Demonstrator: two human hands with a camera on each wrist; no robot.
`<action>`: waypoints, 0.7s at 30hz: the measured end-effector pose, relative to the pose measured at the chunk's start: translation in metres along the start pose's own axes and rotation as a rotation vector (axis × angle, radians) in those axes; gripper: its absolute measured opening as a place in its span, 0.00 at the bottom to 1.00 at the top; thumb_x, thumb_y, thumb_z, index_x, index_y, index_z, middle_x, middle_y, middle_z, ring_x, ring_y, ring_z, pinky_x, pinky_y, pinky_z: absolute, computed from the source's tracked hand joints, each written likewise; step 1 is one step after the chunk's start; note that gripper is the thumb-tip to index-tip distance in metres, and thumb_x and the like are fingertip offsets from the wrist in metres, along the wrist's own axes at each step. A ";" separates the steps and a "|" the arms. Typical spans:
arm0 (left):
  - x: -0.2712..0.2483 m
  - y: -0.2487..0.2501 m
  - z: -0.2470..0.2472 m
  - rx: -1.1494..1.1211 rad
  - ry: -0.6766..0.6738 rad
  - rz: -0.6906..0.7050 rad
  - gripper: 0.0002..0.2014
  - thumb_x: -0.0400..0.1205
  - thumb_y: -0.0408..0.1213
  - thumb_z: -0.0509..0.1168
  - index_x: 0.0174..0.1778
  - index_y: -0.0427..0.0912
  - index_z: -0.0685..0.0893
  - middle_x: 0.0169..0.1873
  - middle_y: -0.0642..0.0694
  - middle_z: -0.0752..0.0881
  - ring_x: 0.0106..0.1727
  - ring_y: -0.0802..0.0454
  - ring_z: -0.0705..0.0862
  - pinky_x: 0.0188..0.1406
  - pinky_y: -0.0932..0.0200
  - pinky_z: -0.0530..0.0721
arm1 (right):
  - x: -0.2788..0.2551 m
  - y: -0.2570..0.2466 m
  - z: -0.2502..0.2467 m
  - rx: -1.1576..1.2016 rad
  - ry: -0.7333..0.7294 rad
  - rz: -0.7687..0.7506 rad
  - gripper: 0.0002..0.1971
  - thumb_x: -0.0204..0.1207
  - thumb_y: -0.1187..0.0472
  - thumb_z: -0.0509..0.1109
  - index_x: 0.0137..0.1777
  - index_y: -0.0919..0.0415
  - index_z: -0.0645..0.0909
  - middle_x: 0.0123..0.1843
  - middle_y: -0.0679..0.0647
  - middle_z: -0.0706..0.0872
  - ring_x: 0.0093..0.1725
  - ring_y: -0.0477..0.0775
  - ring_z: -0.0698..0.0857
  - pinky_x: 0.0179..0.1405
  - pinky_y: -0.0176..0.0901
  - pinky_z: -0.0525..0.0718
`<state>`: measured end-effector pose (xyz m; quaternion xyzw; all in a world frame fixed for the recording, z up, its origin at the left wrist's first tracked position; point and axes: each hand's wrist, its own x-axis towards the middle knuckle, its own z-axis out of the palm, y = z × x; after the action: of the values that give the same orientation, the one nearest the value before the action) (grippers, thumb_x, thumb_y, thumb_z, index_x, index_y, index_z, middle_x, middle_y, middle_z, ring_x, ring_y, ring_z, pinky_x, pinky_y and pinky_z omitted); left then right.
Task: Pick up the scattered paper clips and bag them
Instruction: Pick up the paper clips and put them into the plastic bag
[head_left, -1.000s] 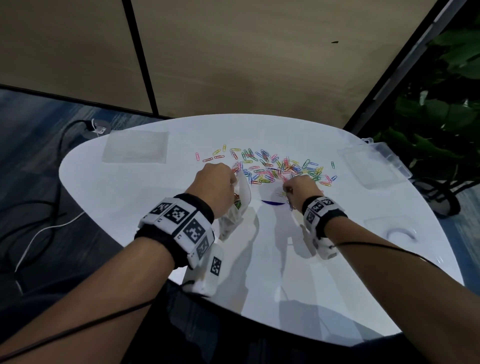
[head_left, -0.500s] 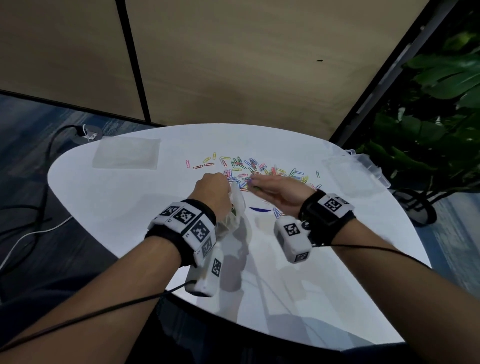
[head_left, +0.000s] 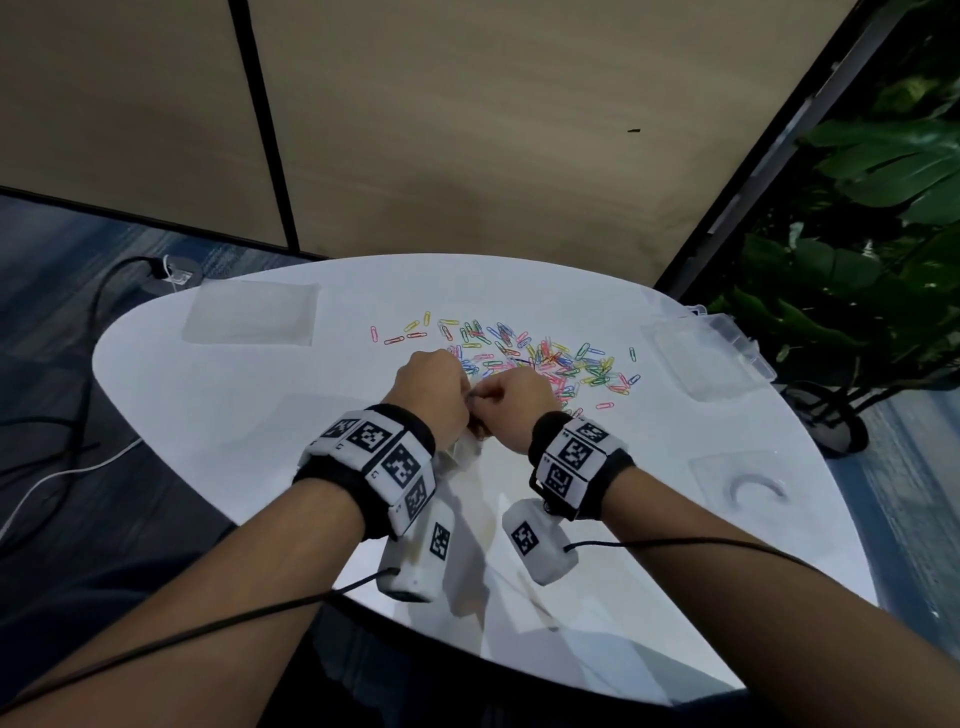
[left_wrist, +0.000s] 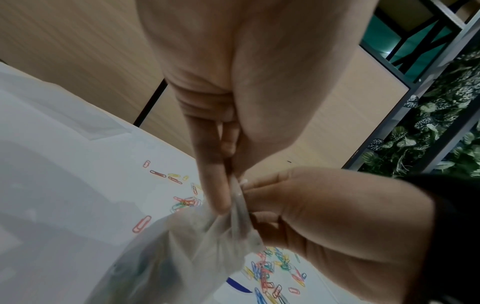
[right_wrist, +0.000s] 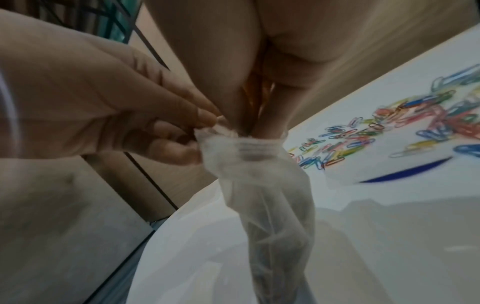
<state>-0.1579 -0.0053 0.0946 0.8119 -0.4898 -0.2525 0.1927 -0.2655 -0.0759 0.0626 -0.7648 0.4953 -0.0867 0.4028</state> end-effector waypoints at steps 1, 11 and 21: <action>0.000 -0.001 -0.001 0.002 0.001 0.000 0.12 0.80 0.30 0.64 0.52 0.43 0.92 0.53 0.38 0.88 0.53 0.37 0.87 0.50 0.51 0.87 | 0.000 -0.003 -0.001 -0.088 -0.050 -0.033 0.11 0.78 0.69 0.66 0.48 0.60 0.91 0.36 0.51 0.87 0.36 0.50 0.84 0.35 0.31 0.80; 0.001 -0.001 -0.007 -0.021 0.030 0.012 0.12 0.81 0.30 0.65 0.55 0.42 0.91 0.58 0.41 0.88 0.58 0.40 0.86 0.55 0.53 0.85 | 0.004 0.003 -0.024 0.305 -0.081 -0.039 0.11 0.73 0.75 0.70 0.39 0.61 0.91 0.40 0.58 0.92 0.39 0.51 0.88 0.46 0.44 0.91; -0.008 -0.021 -0.021 -0.042 -0.024 -0.007 0.13 0.82 0.26 0.61 0.55 0.38 0.90 0.48 0.38 0.90 0.47 0.38 0.91 0.57 0.48 0.89 | 0.056 0.148 -0.050 -0.515 -0.063 0.417 0.55 0.51 0.36 0.80 0.80 0.54 0.66 0.77 0.59 0.71 0.71 0.61 0.77 0.59 0.46 0.81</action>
<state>-0.1341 0.0126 0.1016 0.8063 -0.4840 -0.2730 0.2029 -0.3657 -0.1763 -0.0236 -0.7260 0.6341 0.1496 0.2203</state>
